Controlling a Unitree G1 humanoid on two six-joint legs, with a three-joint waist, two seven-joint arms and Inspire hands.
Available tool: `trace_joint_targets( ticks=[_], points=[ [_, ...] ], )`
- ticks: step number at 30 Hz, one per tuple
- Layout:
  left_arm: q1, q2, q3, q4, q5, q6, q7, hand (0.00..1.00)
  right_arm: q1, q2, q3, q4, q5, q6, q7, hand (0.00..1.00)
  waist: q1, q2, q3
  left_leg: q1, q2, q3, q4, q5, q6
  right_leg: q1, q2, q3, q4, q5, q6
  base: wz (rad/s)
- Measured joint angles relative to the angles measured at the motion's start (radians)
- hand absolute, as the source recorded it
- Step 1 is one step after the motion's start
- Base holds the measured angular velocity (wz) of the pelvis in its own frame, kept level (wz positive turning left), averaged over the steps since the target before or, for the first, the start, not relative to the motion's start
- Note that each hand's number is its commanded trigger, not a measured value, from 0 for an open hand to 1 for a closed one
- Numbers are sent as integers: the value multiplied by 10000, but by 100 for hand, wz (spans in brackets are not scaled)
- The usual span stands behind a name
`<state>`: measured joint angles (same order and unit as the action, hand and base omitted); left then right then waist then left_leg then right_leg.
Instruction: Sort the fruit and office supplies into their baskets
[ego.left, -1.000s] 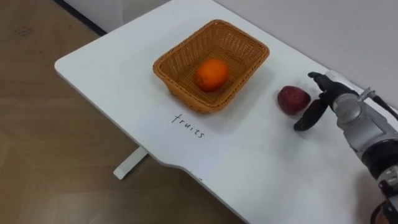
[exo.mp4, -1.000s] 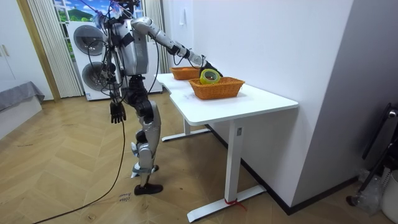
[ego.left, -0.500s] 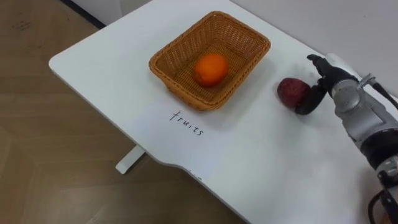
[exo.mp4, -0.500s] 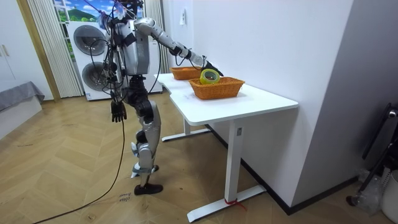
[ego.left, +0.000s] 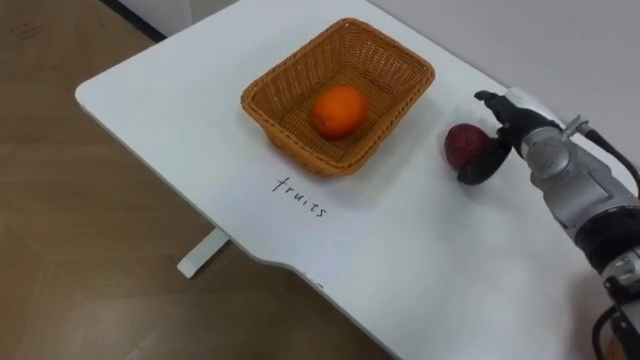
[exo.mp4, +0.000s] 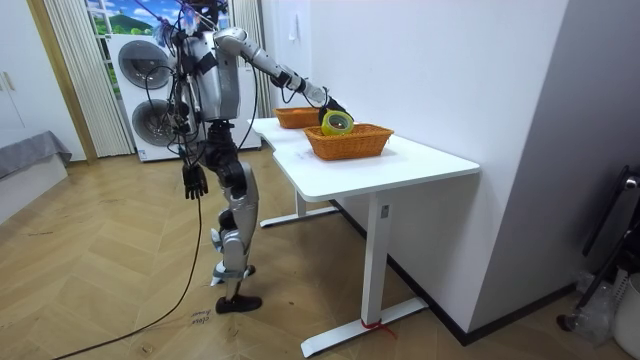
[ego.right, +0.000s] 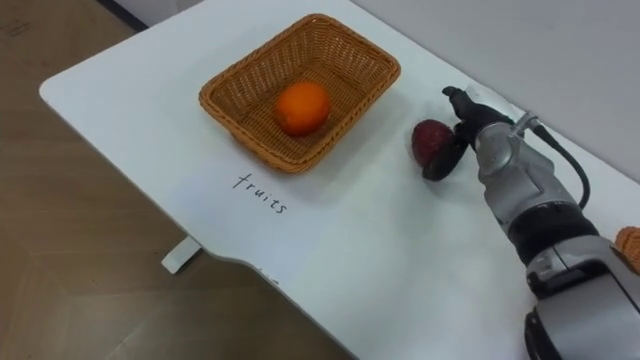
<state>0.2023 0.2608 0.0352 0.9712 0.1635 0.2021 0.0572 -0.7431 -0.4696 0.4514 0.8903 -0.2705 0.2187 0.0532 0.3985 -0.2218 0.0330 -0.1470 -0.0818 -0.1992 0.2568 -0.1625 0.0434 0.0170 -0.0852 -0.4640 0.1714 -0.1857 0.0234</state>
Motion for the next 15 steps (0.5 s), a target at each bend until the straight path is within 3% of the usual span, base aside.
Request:
trace_joint_targets(
  ticks=[15],
  points=[
    [-134, 4, 1, -9, 28, -25, 6, 0, 1, 0, 89, -10, -45, -85, 371, 0, 214, 30, 22, -4, 1, -22, 0, -1, -1, 5, 5, -25, -12, 0, 0, 0]
  ],
)
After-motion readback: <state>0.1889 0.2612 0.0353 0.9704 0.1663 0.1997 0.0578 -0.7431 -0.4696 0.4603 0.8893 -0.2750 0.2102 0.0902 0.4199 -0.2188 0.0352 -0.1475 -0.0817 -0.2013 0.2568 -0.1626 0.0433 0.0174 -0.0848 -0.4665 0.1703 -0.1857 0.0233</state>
